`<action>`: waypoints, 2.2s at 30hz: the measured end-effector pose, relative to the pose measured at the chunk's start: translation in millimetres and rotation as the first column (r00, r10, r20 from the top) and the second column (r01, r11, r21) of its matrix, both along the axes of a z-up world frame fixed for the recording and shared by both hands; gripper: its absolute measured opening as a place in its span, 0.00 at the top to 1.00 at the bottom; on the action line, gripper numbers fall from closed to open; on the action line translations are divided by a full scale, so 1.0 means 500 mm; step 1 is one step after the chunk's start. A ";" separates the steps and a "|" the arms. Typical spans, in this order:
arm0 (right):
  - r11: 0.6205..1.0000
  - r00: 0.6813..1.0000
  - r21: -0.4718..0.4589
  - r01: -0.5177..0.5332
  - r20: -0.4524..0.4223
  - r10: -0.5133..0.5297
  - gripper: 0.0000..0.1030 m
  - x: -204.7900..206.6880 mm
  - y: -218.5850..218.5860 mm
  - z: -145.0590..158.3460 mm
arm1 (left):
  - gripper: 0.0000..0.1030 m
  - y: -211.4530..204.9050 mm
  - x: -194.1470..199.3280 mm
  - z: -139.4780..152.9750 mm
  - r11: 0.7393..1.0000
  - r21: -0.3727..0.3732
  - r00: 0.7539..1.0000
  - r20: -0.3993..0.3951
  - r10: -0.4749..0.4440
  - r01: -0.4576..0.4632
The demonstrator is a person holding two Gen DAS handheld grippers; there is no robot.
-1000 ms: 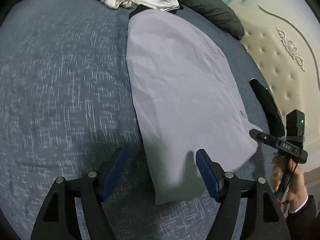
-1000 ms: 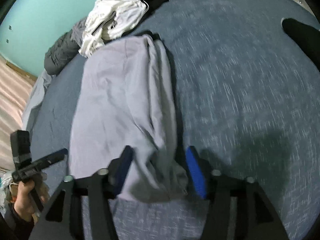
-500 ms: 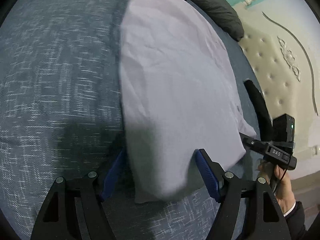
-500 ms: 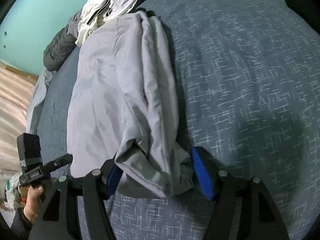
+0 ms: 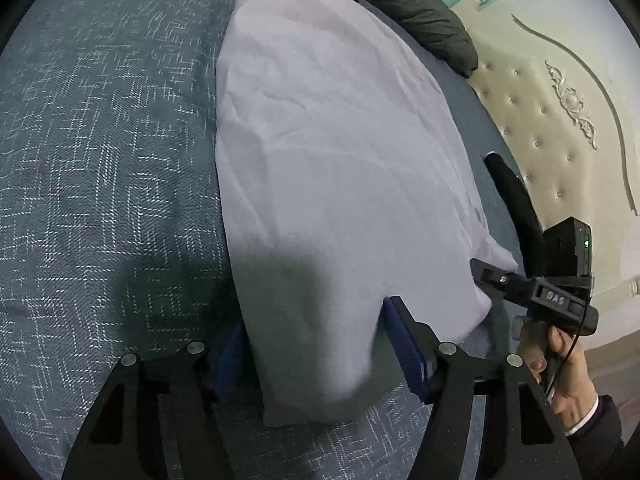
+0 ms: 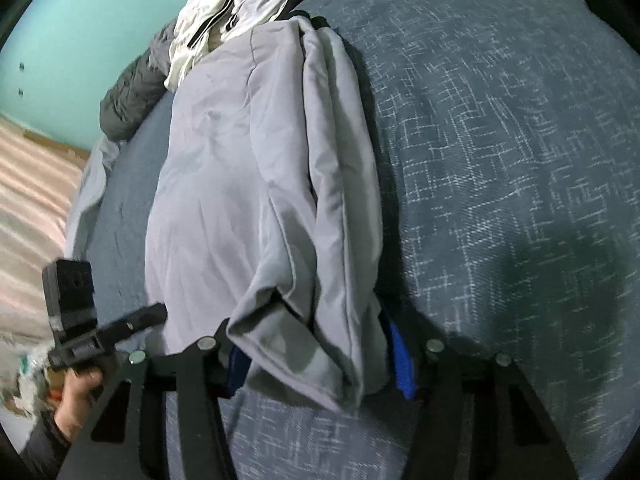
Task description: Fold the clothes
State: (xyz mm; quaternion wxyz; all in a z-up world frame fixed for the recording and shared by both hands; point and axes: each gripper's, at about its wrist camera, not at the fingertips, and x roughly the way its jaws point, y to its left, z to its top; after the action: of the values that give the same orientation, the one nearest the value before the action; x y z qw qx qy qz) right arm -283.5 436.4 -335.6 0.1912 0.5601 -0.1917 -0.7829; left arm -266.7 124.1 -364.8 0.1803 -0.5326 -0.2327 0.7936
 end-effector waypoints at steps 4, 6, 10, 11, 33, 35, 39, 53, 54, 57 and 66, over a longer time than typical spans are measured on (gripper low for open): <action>1.000 0.999 0.004 -0.028 -0.043 0.028 0.69 0.006 -0.019 0.019 | 0.43 0.020 -0.010 0.012 1.000 -0.020 1.000 -0.021 0.000 -0.001; 0.999 0.997 0.015 -0.049 -0.056 0.050 0.71 0.004 -0.027 0.025 | 0.43 0.021 -0.020 0.004 1.000 -0.015 1.000 -0.007 0.004 -0.004; 0.999 0.998 0.007 -0.048 -0.027 0.048 0.62 -0.012 -0.029 0.000 | 0.41 0.012 -0.023 -0.006 1.000 0.007 1.000 0.005 0.002 -0.002; 0.999 0.999 -0.001 -0.041 -0.021 0.041 0.59 -0.016 -0.032 -0.007 | 0.40 0.003 -0.017 -0.007 1.000 0.004 1.000 0.003 -0.003 0.002; 0.982 0.943 0.160 -0.104 -0.297 0.148 0.82 0.006 -0.080 0.152 | 0.69 0.073 -0.018 0.200 0.990 -0.140 0.973 -0.224 -0.052 0.021; 0.980 0.936 0.171 -0.106 -0.315 0.156 0.83 0.008 -0.072 0.177 | 0.70 0.076 -0.006 0.227 0.989 -0.143 0.970 -0.237 -0.062 0.028; 0.974 0.922 0.202 -0.102 -0.349 0.169 0.83 0.021 -0.039 0.235 | 0.71 0.105 0.012 0.281 0.986 -0.157 0.960 -0.264 -0.097 0.056; 0.956 0.888 0.288 -0.046 -0.426 0.171 0.85 0.066 0.112 0.409 | 0.73 0.301 0.007 0.417 0.974 -0.169 0.917 -0.344 -0.199 0.148; 0.956 0.888 0.290 -0.038 -0.429 0.165 0.85 0.070 0.127 0.417 | 0.73 0.319 0.005 0.423 0.974 -0.167 0.915 -0.347 -0.204 0.154; 0.951 0.885 0.309 -0.016 -0.438 0.157 0.85 0.078 0.170 0.440 | 0.73 0.369 -0.003 0.436 0.972 -0.165 0.906 -0.361 -0.220 0.170; 0.922 0.868 0.385 0.035 -0.469 0.163 0.85 0.076 0.291 0.523 | 0.74 0.510 -0.058 0.492 0.967 -0.141 0.878 -0.406 -0.254 0.214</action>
State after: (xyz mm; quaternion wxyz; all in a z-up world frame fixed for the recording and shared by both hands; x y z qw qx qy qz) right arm -245.5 581.6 -74.0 0.1475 0.3744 0.0385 -0.9147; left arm -295.6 379.1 -118.6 0.2961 -0.3809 -0.0855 0.8717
